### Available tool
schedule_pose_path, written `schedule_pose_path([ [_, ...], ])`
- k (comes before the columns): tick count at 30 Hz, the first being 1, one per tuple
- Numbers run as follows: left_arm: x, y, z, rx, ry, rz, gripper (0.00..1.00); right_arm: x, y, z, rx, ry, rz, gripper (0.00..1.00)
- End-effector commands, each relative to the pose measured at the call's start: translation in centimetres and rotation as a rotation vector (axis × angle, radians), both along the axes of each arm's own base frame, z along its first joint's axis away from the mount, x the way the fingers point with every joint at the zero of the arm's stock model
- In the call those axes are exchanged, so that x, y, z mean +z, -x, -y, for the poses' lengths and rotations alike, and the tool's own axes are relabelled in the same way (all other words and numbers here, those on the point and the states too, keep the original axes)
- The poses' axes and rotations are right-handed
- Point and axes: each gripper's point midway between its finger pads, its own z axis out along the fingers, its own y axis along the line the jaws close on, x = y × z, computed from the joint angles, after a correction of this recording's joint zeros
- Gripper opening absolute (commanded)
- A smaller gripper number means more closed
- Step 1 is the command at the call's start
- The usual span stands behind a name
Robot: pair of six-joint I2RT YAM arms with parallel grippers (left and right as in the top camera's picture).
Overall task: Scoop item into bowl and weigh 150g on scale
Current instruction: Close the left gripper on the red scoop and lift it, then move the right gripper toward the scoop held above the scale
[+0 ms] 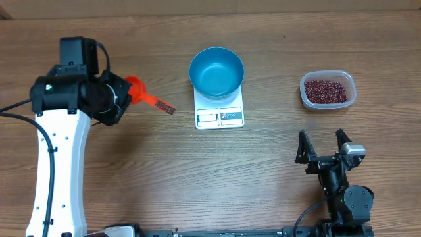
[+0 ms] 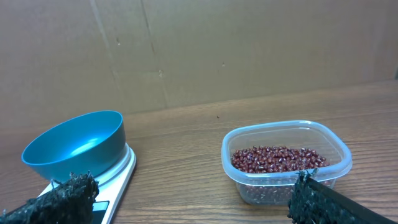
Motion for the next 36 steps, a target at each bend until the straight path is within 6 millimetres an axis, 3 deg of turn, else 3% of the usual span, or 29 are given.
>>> schedule_pose_path([
  [1, 0.8, -0.1, 1.2, -0.013, 0.020, 0.029, 0.04, -0.2, 0.0, -0.1, 0.005, 0.003, 0.005, 1.00],
  [7, 1.2, -0.9, 2.5, -0.040, 0.024, 0.068, 0.04, -0.1, 0.0, -0.4, 0.017, -0.001, 0.008, 1.00],
  [14, 1.1, -0.6, 2.5, -0.044, 0.019, 0.059, 0.04, 0.4, 0.6, -3.5, 0.202, -0.011, 0.024, 1.00],
  [20, 1.1, -0.7, 2.1, -0.032, -0.004, 0.062, 0.04, 0.6, 1.1, -4.7, 0.276, -0.156, -0.003, 1.00],
  [27, 1.1, -0.8, 1.8, -0.024, -0.022, 0.062, 0.04, 3.2, 3.0, -7.7, 0.474, -0.268, -0.014, 1.00],
  [36, 1.0, -0.8, 1.8, -0.024, -0.022, 0.061, 0.04, 5.1, 5.6, -9.0, 0.546, -0.345, -0.163, 1.00],
])
